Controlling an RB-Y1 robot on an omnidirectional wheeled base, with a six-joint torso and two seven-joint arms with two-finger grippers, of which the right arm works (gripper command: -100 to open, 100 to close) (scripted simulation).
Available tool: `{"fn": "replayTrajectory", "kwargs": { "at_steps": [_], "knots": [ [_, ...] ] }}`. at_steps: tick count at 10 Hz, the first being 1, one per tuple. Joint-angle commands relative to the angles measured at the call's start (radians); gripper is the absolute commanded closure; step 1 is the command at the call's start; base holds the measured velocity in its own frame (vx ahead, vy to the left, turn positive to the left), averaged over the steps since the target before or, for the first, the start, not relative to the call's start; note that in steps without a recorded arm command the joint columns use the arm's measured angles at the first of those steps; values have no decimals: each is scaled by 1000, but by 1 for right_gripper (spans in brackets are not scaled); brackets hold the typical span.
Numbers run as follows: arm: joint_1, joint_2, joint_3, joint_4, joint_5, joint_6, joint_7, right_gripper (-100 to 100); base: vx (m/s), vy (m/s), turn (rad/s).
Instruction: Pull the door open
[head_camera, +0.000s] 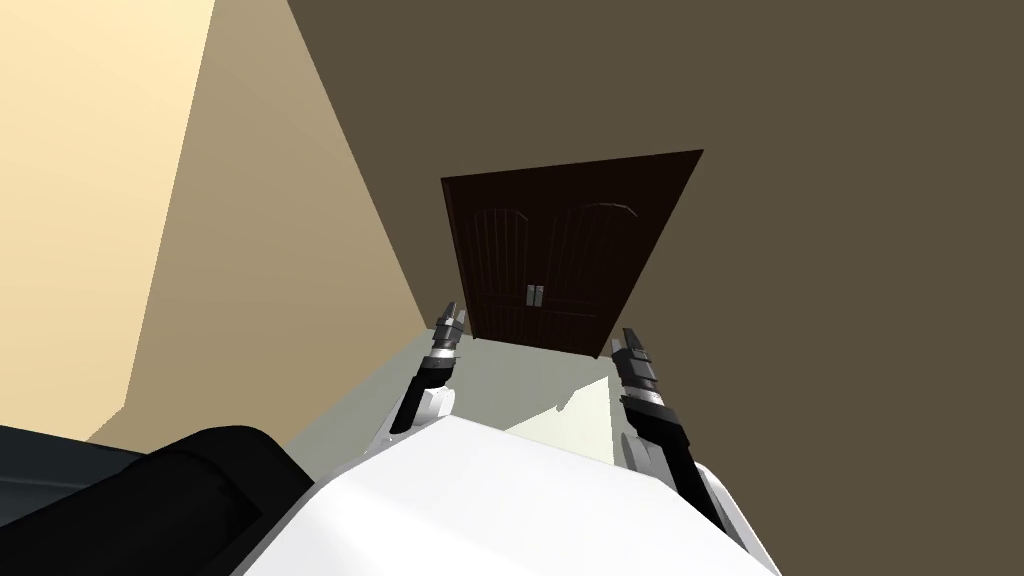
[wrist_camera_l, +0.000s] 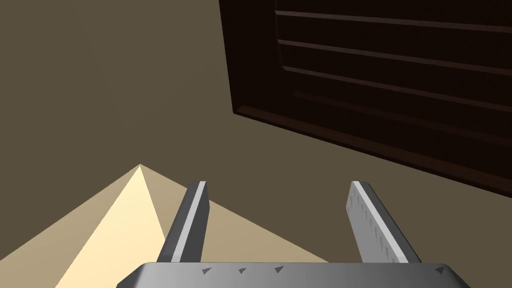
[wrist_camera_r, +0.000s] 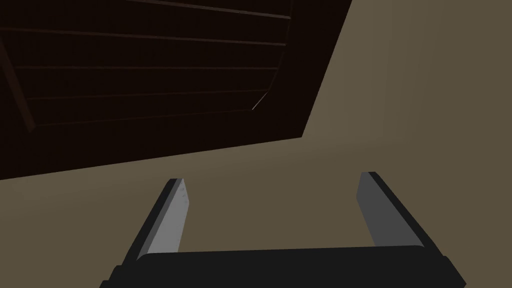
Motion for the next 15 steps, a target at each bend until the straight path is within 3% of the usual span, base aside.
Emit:
{"fn": "replayTrajectory", "kwargs": {
  "at_steps": [1, 5, 6, 12, 15],
  "knots": [
    [-11, -6, -6, 30, 6, -2, -14, -100, 118, 39, 39],
    [-47, -28, -26, 119, 26, 3, -63, -100, 134, 56, 50],
    [-47, -28, -26, 119, 26, 3, -63, -100, 124, 44, 26],
    [-114, -61, -63, 284, 63, 13, -154, -100, 154, 63, 62],
    [-135, -70, -74, 335, 74, 16, -182, -100, 123, 56, 48]
  ]
}}
